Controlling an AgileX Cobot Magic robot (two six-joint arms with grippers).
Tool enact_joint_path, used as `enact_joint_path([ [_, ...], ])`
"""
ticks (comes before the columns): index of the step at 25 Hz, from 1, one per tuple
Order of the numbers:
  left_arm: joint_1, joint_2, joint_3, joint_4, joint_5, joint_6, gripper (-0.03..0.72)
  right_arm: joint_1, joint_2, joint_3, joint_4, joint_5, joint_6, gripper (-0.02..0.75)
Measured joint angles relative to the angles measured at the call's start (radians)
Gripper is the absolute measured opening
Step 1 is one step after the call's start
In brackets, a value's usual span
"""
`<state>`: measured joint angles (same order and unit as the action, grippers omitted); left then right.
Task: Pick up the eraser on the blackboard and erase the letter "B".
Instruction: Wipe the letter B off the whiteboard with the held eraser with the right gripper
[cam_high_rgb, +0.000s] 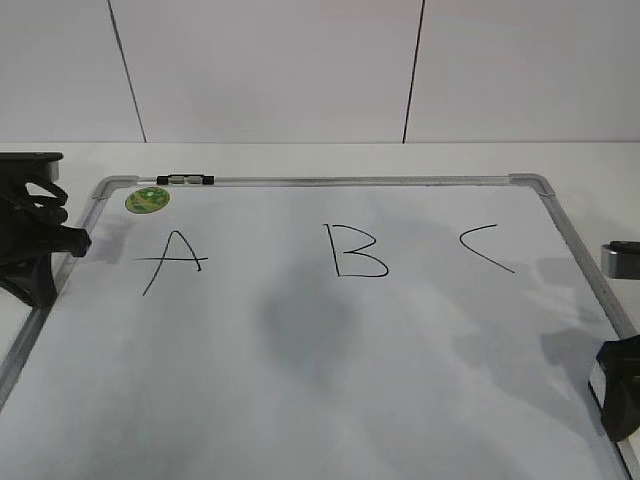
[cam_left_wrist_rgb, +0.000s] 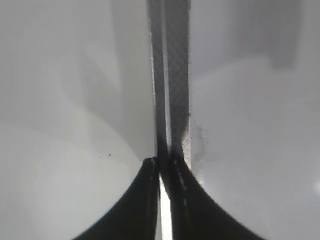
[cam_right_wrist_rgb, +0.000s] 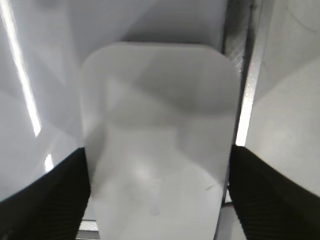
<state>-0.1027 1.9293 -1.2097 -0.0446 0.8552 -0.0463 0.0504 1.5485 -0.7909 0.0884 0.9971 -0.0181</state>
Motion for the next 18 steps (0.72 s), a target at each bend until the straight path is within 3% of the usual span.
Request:
enact_joint_path([
  [10,0.0,0.0,0.0,0.0,0.0,0.0,0.024,0.0,0.0,0.0,-0.009,-0.002,0.006,0.597],
  [18,0.0,0.0,0.0,0.002,0.0,0.0,0.024,0.0,0.002,0.0,-0.006,-0.002,0.034,0.597],
])
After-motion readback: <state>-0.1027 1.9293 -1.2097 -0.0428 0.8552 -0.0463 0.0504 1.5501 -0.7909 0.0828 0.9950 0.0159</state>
